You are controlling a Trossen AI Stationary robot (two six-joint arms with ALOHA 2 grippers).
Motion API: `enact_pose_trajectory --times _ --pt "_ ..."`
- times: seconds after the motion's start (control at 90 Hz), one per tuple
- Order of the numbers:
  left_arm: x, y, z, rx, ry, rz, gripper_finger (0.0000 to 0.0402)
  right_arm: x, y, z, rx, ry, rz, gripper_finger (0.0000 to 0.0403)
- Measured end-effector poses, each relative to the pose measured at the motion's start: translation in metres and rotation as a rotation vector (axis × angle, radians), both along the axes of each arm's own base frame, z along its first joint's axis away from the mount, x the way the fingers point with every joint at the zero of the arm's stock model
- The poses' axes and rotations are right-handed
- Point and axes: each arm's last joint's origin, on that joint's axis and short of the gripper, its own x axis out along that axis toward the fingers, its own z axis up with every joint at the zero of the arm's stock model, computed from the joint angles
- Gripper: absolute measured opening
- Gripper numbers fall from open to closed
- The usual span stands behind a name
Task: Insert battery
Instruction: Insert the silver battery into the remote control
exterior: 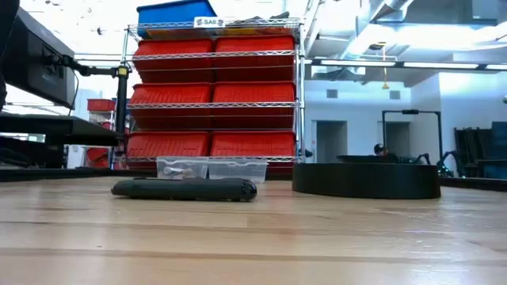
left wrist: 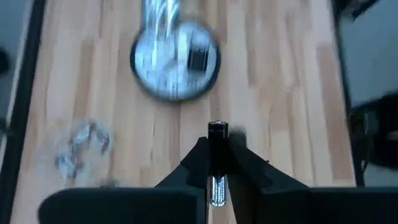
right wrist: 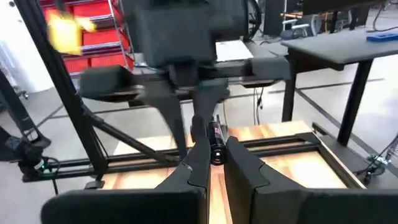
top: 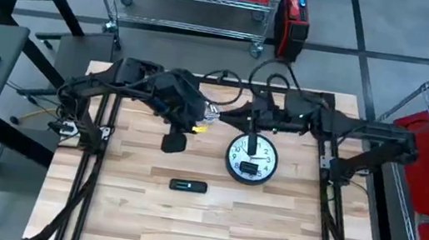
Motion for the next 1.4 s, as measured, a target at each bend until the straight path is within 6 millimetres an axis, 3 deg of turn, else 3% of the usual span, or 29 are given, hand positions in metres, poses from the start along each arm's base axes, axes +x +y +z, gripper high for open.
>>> enact_pose_trajectory --times 0.311,0.467,0.689,0.867,1.022,1.178,1.4 --pt "-0.009 0.006 -0.007 0.085 0.115 0.055 0.0013 -0.012 -0.008 0.016 -0.033 0.117 -0.023 0.0011" --pt "-0.015 0.015 -0.008 0.152 0.166 0.080 0.0013 -0.028 -0.006 0.032 -0.054 0.149 -0.013 0.0011" --pt "-0.025 0.056 0.001 0.195 0.122 0.182 0.0013 -0.050 -0.005 0.039 -0.057 0.199 -0.031 0.0011" --pt "-0.014 0.092 -0.012 0.168 0.079 0.204 0.0013 -0.065 -0.005 0.040 -0.061 0.241 -0.054 0.0011" --pt "0.008 0.126 -0.048 0.157 0.041 0.226 0.0013 -0.069 -0.005 0.038 -0.073 0.273 -0.051 0.0011" --pt "0.021 0.165 -0.110 0.065 0.017 0.323 0.0013 -0.074 -0.010 0.029 -0.097 0.379 -0.060 0.0011" --pt "0.021 0.205 -0.194 0.006 -0.086 0.502 0.0013 -0.076 -0.021 0.023 -0.139 0.439 -0.088 0.0011"
